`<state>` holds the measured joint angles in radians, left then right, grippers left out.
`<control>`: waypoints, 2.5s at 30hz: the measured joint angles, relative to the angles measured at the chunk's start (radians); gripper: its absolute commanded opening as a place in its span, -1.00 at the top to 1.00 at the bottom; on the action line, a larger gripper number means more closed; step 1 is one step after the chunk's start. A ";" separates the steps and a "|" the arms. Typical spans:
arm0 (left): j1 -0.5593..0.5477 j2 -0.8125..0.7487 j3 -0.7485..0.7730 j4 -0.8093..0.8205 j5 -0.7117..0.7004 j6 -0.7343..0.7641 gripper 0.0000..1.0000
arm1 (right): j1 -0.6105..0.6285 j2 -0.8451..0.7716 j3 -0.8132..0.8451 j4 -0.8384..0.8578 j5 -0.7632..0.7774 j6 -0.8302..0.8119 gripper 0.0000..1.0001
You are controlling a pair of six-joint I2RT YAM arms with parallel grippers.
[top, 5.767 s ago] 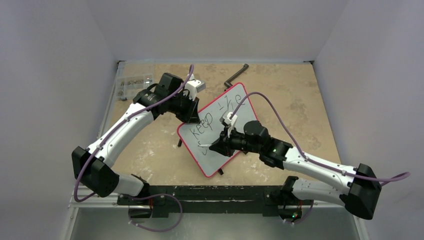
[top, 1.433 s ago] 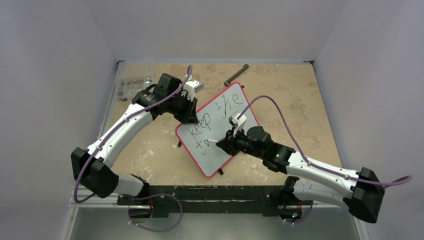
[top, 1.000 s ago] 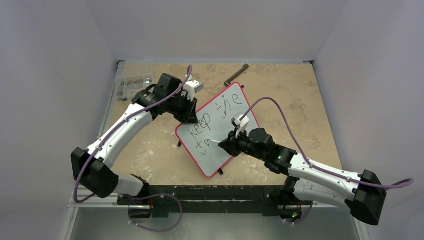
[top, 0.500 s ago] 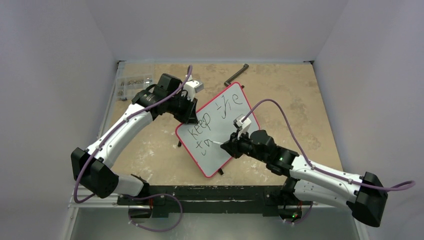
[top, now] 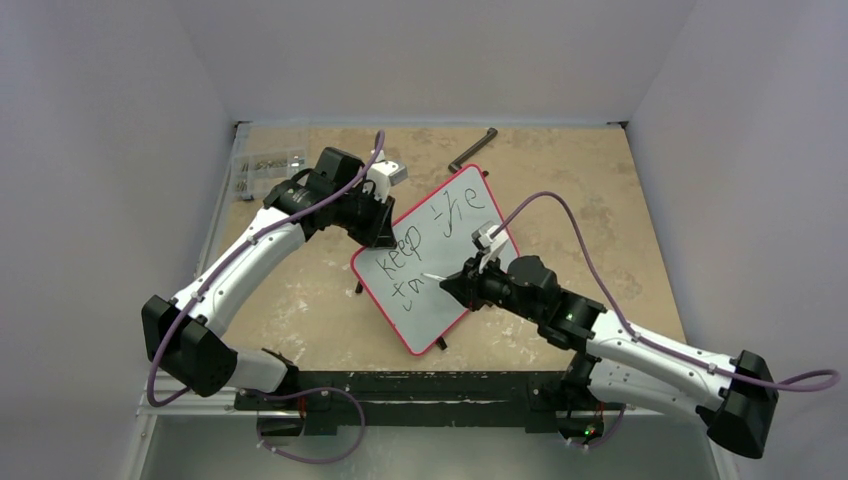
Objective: Write a sentence on the whiteboard
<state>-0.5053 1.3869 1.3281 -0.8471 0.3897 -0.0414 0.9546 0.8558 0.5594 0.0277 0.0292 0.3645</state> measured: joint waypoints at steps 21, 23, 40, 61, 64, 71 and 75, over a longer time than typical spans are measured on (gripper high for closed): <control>0.001 -0.003 -0.002 -0.004 -0.003 0.000 1.00 | 0.000 0.084 -0.030 0.068 0.009 0.005 1.00; 0.001 -0.003 -0.002 -0.004 -0.004 0.000 1.00 | 0.000 0.079 -0.043 0.077 0.007 0.011 1.00; 0.001 -0.006 -0.003 -0.006 -0.005 0.000 1.00 | 0.000 0.006 -0.080 -0.049 0.010 0.040 1.00; 0.002 -0.006 -0.005 -0.008 -0.008 0.002 1.00 | 0.000 0.181 0.119 -0.001 -0.024 0.011 1.00; 0.002 -0.007 -0.005 -0.008 -0.008 0.003 1.00 | 0.000 0.185 0.119 0.012 -0.027 0.011 1.00; 0.002 -0.008 -0.005 -0.008 -0.008 0.002 1.00 | 0.000 0.167 0.091 0.025 -0.018 0.011 1.00; 0.002 -0.008 -0.005 -0.008 -0.008 0.002 1.00 | 0.000 0.145 0.066 0.022 -0.009 0.011 1.00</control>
<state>-0.5034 1.3792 1.3228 -0.8547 0.3817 -0.0391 0.9546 1.0012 0.6250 0.0494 0.0204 0.3759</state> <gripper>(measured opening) 0.163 0.093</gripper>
